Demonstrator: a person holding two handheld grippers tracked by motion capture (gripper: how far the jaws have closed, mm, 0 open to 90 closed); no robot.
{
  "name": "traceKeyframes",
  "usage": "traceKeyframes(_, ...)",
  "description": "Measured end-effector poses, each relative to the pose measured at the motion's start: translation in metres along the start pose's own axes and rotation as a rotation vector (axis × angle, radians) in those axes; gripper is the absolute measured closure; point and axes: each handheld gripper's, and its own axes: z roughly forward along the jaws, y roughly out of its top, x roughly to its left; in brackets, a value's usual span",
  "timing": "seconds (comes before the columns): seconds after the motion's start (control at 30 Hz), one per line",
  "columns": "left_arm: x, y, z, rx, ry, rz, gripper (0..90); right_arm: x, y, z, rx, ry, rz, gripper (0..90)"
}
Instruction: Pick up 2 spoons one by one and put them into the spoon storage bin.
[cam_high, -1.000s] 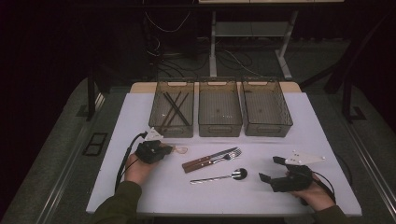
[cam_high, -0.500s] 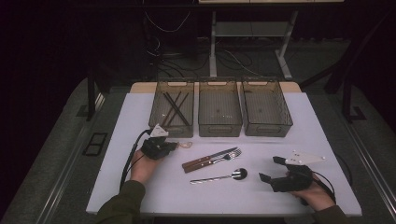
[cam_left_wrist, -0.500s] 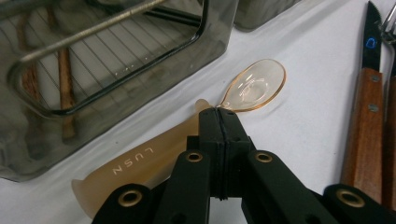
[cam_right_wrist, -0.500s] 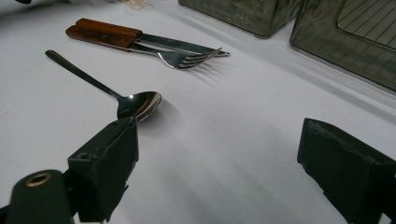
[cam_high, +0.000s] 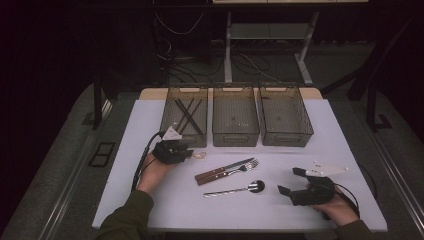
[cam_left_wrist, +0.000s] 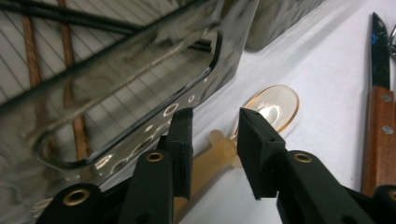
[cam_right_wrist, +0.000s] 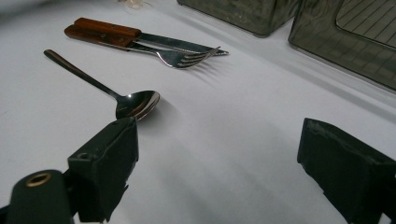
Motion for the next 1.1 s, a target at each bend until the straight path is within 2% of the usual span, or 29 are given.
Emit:
traceKeyframes(0.13,0.0,-0.003,0.004,0.026,-0.024,0.005,62.6,0.001,0.0,0.0,-0.002,0.004,-0.001,12.7)
traceKeyframes(0.3,0.0,-0.003,0.004,0.031,-0.038,0.021,62.2,0.001,0.0,0.0,-0.001,0.004,-0.001,12.7)
traceKeyframes(0.5,-0.003,-0.001,0.003,0.059,-0.041,0.095,63.0,0.002,0.0,0.001,0.003,0.007,-0.006,12.7)
traceKeyframes(0.6,-0.005,-0.001,0.002,0.071,-0.042,0.152,64.0,0.002,0.0,0.001,0.004,0.007,-0.006,12.7)
traceKeyframes(0.73,-0.009,0.0,0.0,0.087,-0.041,0.206,66.4,0.002,0.0,0.001,0.005,0.008,-0.009,12.7)
traceKeyframes(0.87,-0.009,-0.002,-0.007,0.093,-0.071,0.222,71.8,0.002,0.0,0.001,0.006,0.01,-0.011,12.7)
traceKeyframes(1.1,-0.011,-0.002,-0.008,0.091,-0.072,0.251,73.9,0.002,0.0,0.001,0.003,0.01,-0.01,12.7)
